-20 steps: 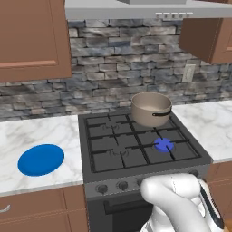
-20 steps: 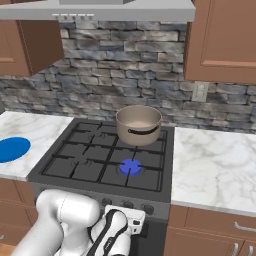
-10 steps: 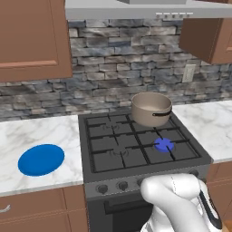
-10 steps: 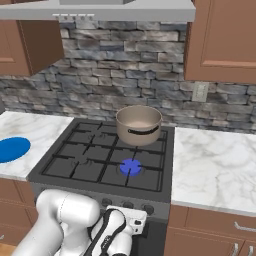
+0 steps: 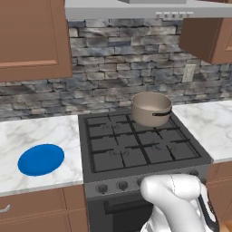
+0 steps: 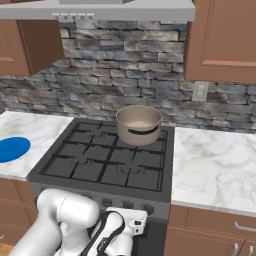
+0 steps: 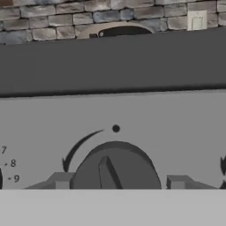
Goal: Retrieve the frozen meat and place it in the pot on a burner. Then turn the burner on.
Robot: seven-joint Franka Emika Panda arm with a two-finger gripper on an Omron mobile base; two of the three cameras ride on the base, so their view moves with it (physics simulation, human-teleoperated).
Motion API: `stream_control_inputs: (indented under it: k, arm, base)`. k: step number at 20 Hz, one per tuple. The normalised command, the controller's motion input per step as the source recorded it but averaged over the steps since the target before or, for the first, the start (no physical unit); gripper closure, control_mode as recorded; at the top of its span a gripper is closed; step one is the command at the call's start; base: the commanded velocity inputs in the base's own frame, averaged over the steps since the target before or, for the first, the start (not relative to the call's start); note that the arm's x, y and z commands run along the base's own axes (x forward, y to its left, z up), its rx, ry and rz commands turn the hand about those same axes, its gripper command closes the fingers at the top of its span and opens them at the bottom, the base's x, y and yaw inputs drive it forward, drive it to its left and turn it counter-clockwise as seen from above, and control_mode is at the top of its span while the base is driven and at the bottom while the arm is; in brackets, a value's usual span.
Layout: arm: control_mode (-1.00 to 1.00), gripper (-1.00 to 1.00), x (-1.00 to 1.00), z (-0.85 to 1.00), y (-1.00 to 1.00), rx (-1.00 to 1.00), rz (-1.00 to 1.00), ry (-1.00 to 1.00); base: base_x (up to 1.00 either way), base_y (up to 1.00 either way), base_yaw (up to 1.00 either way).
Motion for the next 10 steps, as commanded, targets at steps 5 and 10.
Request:
stream_control_inputs:
  k: [5, 10]
  arm:
    - [-1.0, 1.0, -0.46, -0.82, 0.14, -0.91, 0.19, -0.25]
    - [-1.0, 1.0, -0.51, -0.75, 0.19, -0.94, 0.17, -0.24]
  base:
    - [0.0, 0.0, 0.0]
    - [0.0, 0.0, 0.0]
